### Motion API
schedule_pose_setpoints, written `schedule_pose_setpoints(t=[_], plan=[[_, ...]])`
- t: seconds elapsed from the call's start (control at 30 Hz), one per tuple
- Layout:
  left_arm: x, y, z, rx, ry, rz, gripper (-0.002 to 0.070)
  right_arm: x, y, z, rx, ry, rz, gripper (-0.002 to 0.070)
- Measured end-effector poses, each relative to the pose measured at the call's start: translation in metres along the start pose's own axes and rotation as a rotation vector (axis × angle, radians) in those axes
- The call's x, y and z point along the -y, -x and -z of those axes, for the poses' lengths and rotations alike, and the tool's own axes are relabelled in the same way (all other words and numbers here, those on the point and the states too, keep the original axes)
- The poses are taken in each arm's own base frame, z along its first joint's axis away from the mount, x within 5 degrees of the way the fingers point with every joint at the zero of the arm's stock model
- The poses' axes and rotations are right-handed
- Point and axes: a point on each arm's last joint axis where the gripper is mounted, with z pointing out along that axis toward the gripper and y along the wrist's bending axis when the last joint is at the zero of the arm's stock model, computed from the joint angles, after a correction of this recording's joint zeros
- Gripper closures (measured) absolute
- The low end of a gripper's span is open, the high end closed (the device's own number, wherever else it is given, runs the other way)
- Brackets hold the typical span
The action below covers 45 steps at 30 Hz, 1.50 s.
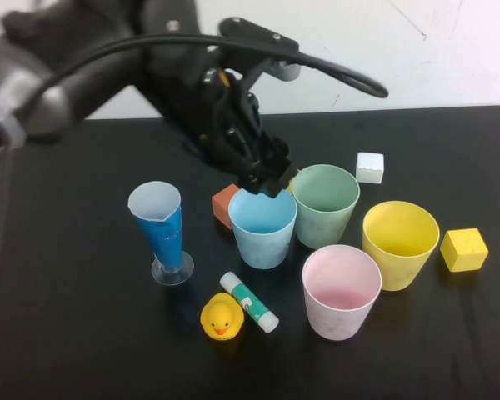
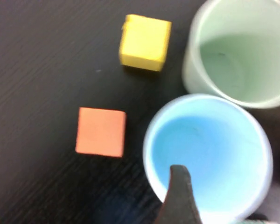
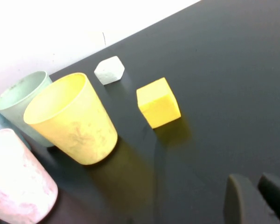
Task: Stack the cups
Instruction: Pick up the blue cup, then place the blue cup on the green cup
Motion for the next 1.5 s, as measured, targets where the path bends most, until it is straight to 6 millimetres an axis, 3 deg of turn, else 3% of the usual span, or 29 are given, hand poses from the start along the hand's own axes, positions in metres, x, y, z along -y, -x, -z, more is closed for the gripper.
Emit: schedule_pose_setpoints(t=[0.2,0.47,0.53,0.63,0.7,0.77,0.93,1.17,1.3,1.5], plan=[[-0.012,0.013,-0.042,-0.115,0.042,0.042,0.0208,0.000,0.000,0.000,0.000,0.000,0.008,0.0612],[-0.021,0.008,-0.088,-0.232,0.080,0.087,0.0223,0.000,0.000,0.000,0.000,0.000,0.026,0.0612],[-0.023,0.007,-0.091,-0.242,0.090,0.086,0.0293,0.000,0.000,0.000,0.000,0.000,0.028,0.0612],[-0.024,0.006,-0.092,-0.246,0.100,0.080,0.0514,0.000,0.000,0.000,0.000,0.000,0.030,0.0612],[-0.025,0.006,-0.092,-0.251,0.108,0.077,0.0596,0.000,0.000,0.000,0.000,0.000,0.030,0.0612],[-0.025,0.006,-0.090,-0.261,0.112,0.074,0.0638,0.000,0.000,0.000,0.000,0.000,0.030,0.0612],[-0.024,0.014,-0.072,-0.239,0.117,0.073,0.0662,0.000,0.000,0.000,0.000,0.000,0.032,0.0612],[-0.016,0.024,-0.006,-0.095,0.123,0.063,0.0667,0.000,0.000,0.000,0.002,0.000,0.034,0.0612],[-0.009,0.025,0.022,-0.037,0.089,0.072,0.0668,0.000,0.000,0.000,0.002,0.000,0.034,0.0612],[0.000,0.036,0.024,0.086,-0.008,0.107,0.0668,0.000,0.000,0.000,0.002,0.000,0.033,0.0612]])
